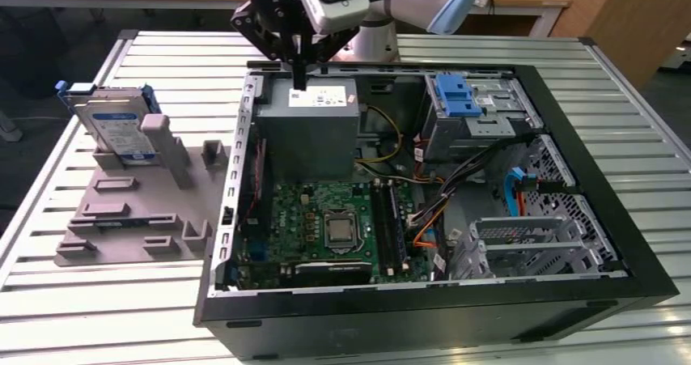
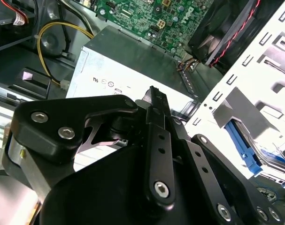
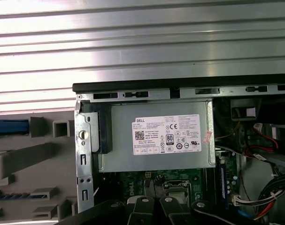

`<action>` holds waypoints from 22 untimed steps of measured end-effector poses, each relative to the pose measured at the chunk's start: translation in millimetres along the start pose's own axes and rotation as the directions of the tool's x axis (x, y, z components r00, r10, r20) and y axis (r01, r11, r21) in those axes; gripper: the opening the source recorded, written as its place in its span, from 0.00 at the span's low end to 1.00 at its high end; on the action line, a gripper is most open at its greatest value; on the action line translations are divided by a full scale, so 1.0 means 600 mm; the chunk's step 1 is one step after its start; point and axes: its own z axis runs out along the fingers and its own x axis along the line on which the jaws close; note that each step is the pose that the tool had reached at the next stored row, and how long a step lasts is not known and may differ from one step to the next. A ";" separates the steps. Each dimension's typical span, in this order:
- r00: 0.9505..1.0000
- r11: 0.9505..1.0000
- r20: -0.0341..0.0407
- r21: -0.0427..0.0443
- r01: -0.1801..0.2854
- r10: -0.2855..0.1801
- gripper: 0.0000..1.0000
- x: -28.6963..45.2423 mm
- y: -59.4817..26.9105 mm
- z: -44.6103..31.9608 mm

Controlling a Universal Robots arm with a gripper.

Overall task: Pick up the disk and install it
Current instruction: 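Reach for the disk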

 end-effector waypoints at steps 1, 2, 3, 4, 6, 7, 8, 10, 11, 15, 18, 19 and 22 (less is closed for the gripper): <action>1.000 1.000 -0.001 0.000 0.000 0.000 0.11 0.000 0.000 0.000; 1.000 1.000 -0.001 0.000 0.000 0.000 0.11 0.000 0.000 0.000; 1.000 1.000 -0.002 0.000 0.000 0.000 0.11 0.000 0.000 0.000; 1.000 1.000 -0.003 0.000 0.000 0.000 0.11 0.001 0.000 0.001; 1.000 1.000 -0.004 0.000 0.000 0.000 0.11 0.001 0.000 0.001; 1.000 1.000 -0.005 0.000 0.000 0.000 0.11 0.001 0.000 0.001; 1.000 1.000 -0.005 0.000 0.000 0.000 0.11 0.001 0.000 0.001; 1.000 1.000 -0.006 0.000 0.000 0.000 0.11 0.001 0.000 0.001; 1.000 1.000 -0.007 0.001 0.000 0.000 0.11 0.001 0.000 0.002; 1.000 1.000 -0.009 0.001 0.000 0.000 0.11 0.002 0.000 0.002; 1.000 1.000 -0.011 0.001 0.000 0.001 0.11 0.003 0.000 0.003; 1.000 1.000 -0.012 0.001 -0.001 0.001 0.11 0.003 0.000 0.003; 1.000 1.000 -0.014 0.001 -0.001 0.001 0.11 0.004 0.000 0.003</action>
